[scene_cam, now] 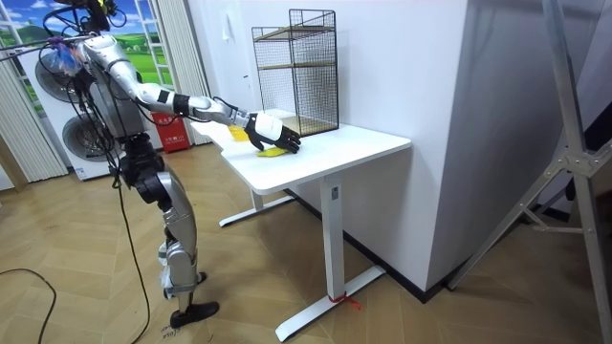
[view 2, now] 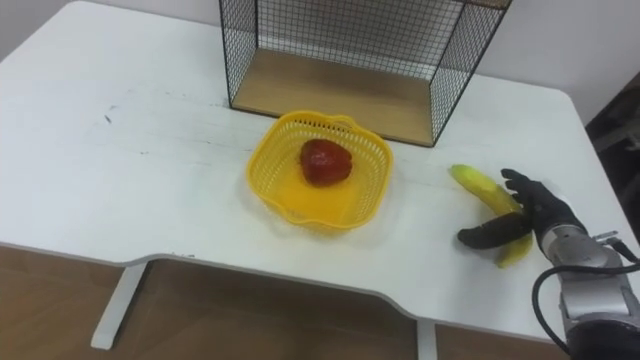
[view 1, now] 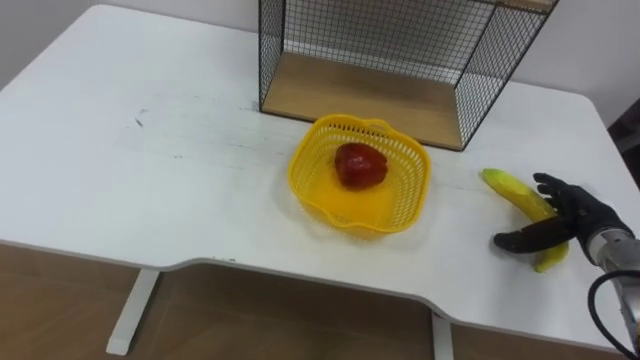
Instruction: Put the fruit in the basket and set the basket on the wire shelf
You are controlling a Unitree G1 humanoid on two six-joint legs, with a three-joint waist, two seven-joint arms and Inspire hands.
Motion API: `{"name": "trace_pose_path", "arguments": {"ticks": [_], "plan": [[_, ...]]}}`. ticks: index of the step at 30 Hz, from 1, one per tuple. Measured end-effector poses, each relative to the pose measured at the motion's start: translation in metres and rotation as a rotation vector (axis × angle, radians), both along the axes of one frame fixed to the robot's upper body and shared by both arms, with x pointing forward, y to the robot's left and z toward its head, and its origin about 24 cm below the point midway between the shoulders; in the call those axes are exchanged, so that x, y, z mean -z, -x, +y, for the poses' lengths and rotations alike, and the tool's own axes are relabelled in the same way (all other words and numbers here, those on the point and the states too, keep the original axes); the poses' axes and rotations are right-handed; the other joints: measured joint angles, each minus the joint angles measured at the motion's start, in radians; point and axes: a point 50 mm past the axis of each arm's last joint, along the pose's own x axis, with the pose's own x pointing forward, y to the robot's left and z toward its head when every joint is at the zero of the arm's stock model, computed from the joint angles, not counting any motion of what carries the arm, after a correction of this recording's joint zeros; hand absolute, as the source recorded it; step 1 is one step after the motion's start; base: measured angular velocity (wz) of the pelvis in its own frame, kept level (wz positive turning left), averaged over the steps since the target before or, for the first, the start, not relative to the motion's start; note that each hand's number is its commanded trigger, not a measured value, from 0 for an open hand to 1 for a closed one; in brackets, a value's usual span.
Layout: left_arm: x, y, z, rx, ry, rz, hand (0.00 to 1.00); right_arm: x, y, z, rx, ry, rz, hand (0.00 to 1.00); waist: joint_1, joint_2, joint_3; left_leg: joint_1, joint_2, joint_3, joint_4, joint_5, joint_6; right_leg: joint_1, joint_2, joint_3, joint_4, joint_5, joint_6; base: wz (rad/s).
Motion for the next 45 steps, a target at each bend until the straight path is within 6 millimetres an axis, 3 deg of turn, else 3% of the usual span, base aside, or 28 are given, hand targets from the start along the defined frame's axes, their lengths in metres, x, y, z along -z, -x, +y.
{"name": "trace_pose_path", "arguments": {"ticks": [1,2,3,10,26,30,34,45], "plan": [[0.001,-0.001,0.000,-0.001,0.002,0.003,0.00,0.001,0.001,0.000,-0.004,0.008,0.004,0.04,0.000,0.002,0.0009,0.001,0.000,0.000,0.001,0.000,0.000,0.004,0.000,-0.001,0.001,0.000,0.000,0.00],[0.001,-0.001,0.000,-0.002,0.003,0.003,0.00,0.001,0.001,0.000,-0.006,0.012,0.007,0.44,0.000,0.004,0.0010,0.001,0.000,0.000,0.001,0.000,0.000,0.005,-0.001,-0.002,0.000,0.000,0.000,0.00],[0.001,-0.001,-0.001,-0.001,0.002,0.004,0.00,0.002,0.002,0.000,-0.010,0.019,0.012,1.00,0.001,0.006,0.0005,0.002,0.000,0.001,0.003,-0.001,0.001,0.007,-0.001,-0.003,0.000,0.000,0.000,0.04],[0.000,-0.004,0.000,0.035,-0.031,0.008,0.00,-0.001,0.004,-0.009,0.012,0.099,0.009,1.00,0.000,0.016,-0.0073,0.000,-0.004,-0.006,0.008,-0.001,0.001,0.011,-0.001,-0.016,0.002,0.000,0.000,0.03],[-0.001,-0.013,0.001,0.043,-0.056,-0.025,0.00,0.002,0.010,-0.014,0.029,0.090,0.038,1.00,0.001,0.013,-0.0063,0.000,-0.004,-0.004,0.015,-0.002,0.001,0.011,0.000,-0.015,0.001,0.000,0.000,0.00],[-0.001,-0.012,0.001,0.042,-0.056,-0.023,0.00,0.003,0.010,-0.013,0.026,0.085,0.040,1.00,0.001,0.006,-0.0023,0.000,-0.005,-0.003,0.016,-0.002,0.001,0.009,0.000,-0.013,-0.007,-0.002,-0.001,0.00],[-0.001,-0.012,0.001,0.041,-0.056,-0.025,0.00,0.004,0.010,-0.012,0.020,0.078,0.045,1.00,0.001,-0.003,-0.0026,-0.001,-0.004,-0.004,0.015,-0.003,0.000,0.010,0.002,-0.014,-0.015,-0.002,-0.001,0.00],[-0.001,-0.014,0.000,0.056,-0.047,-0.027,0.00,-0.004,0.004,-0.007,0.003,0.062,0.008,1.00,0.001,-0.002,-0.0048,-0.007,-0.002,0.008,0.011,-0.003,0.000,-0.005,0.000,-0.006,0.005,-0.001,-0.002,-0.03]]}}
